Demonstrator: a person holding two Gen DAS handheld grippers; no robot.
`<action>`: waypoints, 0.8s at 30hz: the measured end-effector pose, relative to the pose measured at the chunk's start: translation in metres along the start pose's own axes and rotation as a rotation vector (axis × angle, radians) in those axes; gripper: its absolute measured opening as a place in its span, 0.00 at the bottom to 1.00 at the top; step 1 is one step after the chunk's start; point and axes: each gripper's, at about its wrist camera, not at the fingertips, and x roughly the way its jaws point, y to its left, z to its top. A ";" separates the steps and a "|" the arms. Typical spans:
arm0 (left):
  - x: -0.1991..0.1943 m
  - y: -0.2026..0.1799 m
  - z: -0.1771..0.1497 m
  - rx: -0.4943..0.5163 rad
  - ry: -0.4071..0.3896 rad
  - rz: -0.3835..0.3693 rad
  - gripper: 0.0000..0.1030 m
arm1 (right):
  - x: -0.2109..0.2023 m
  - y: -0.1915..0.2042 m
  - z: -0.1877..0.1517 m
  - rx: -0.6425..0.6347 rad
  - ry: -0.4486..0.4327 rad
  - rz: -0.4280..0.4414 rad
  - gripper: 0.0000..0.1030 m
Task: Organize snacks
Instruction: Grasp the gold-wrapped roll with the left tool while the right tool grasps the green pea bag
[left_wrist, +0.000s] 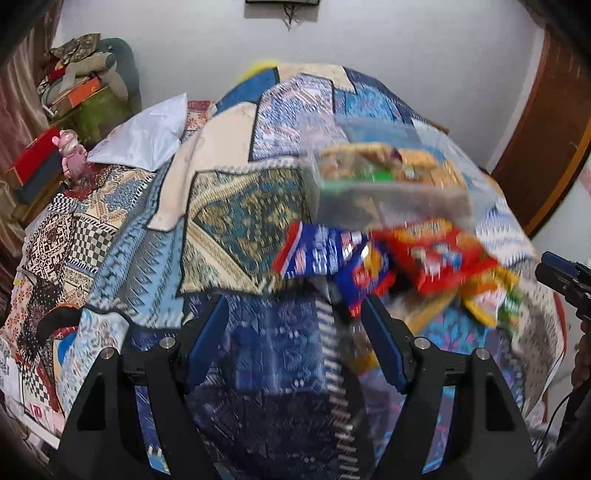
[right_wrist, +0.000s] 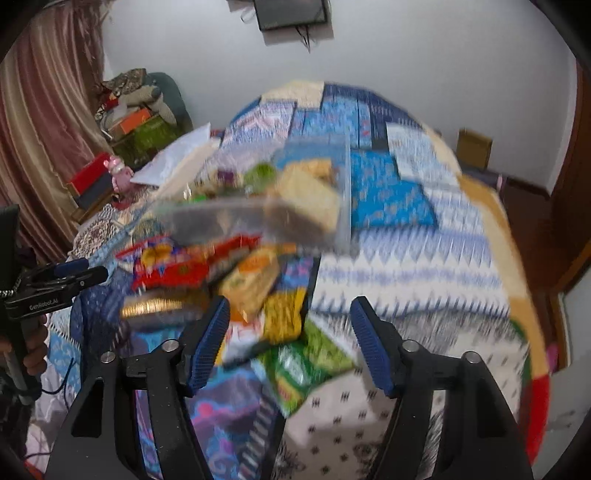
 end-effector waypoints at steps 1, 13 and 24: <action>0.002 -0.005 -0.005 0.015 0.005 -0.005 0.71 | 0.004 -0.001 -0.005 0.005 0.016 0.002 0.65; 0.033 -0.061 -0.012 0.124 0.037 -0.104 0.71 | 0.033 -0.005 -0.031 0.033 0.110 0.003 0.65; 0.010 -0.083 -0.041 0.155 0.090 -0.228 0.65 | 0.017 -0.031 -0.043 0.113 0.075 -0.007 0.50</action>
